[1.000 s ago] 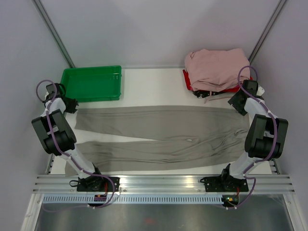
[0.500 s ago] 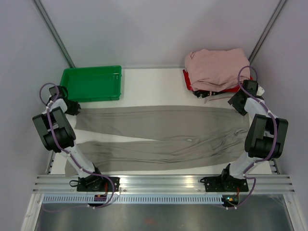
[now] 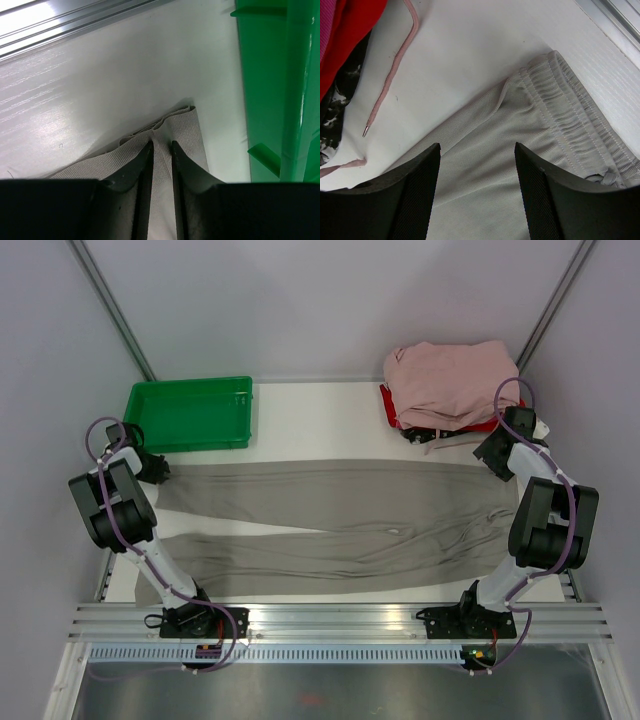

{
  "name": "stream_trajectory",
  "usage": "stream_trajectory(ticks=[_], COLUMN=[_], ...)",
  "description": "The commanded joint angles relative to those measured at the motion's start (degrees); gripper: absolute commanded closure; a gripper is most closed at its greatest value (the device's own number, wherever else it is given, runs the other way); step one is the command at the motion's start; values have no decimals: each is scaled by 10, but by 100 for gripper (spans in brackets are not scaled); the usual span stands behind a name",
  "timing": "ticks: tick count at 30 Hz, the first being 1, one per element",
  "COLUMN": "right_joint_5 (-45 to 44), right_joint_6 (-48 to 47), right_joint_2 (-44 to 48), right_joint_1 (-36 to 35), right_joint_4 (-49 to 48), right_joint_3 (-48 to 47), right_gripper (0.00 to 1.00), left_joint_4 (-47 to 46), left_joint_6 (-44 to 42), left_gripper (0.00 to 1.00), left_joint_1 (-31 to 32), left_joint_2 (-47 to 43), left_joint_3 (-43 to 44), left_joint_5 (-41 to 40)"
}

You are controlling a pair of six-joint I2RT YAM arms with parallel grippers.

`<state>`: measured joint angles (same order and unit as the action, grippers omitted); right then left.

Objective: Fold and stack the trousers
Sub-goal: Flatten the trousers out

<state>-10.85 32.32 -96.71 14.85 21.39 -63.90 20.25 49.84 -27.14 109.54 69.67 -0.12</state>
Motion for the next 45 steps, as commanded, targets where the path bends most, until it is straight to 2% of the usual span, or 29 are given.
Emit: stream_trajectory(ticks=[1, 13, 21, 38, 43, 44, 45], right_joint_5=[-10, -15, -13, -11, -11, -11, -12], right_joint_6=[1, 6, 5, 6, 6, 6, 6], right_joint_2=[11, 21, 21, 20, 20, 20, 20], right_joint_1=[0, 0, 0, 0, 0, 0, 0], right_joint_4=[0, 3, 1, 0, 1, 0, 1], right_joint_3=[-19, -12, -13, -13, -14, -15, -15], right_gripper=[32, 32, 32, 32, 32, 32, 32], left_joint_4=[-32, -33, -35, -42, -43, -43, -44], left_joint_6=[22, 23, 21, 26, 29, 30, 30], left_gripper=[74, 76, 71, 72, 78, 81, 90], left_joint_1=[1, 1, 1, 0, 1, 0, 1], left_joint_2=[11, 10, -4, 4, 11, 10, 10], left_joint_3=[5, 13, 23, 25, 25, 23, 22], left_joint_5=[-13, -4, -1, 10, 5, 5, 4])
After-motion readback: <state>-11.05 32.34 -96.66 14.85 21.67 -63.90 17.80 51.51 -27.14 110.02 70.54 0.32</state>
